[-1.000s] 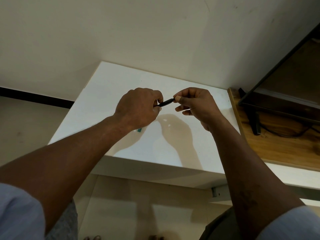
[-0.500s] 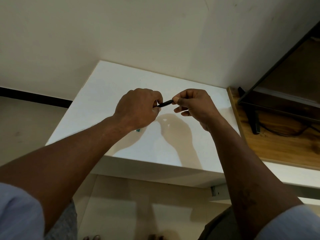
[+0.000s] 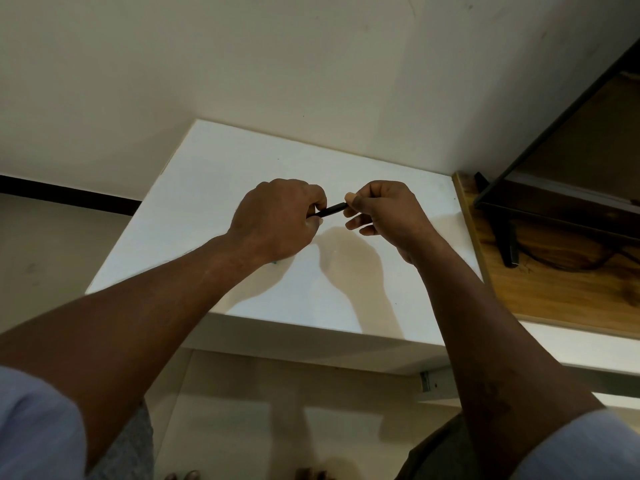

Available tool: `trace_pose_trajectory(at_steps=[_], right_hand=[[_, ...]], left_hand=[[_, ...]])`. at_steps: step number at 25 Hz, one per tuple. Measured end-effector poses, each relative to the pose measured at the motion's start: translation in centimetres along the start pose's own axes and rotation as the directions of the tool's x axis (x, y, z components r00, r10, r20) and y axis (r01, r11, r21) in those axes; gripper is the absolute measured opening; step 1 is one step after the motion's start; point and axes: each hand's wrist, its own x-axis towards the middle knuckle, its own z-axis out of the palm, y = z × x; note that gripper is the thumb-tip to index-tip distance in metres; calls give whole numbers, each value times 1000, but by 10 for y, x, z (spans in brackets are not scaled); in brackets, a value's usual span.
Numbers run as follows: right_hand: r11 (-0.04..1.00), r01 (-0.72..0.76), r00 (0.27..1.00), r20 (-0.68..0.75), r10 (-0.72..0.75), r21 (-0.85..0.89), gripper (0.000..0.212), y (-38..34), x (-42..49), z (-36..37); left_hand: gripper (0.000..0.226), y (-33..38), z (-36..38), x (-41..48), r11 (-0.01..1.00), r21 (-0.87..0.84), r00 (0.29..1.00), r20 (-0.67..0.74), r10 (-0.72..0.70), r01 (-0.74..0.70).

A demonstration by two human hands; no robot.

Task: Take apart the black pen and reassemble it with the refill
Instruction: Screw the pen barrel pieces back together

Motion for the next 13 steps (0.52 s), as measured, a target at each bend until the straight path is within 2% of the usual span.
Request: trace_pose_trajectory(at_steps=[13], right_hand=[[1000, -7, 1000, -10, 7, -1, 40, -1, -1, 4]], left_hand=[[19, 1, 1, 1, 999, -23, 999, -21, 27, -28]])
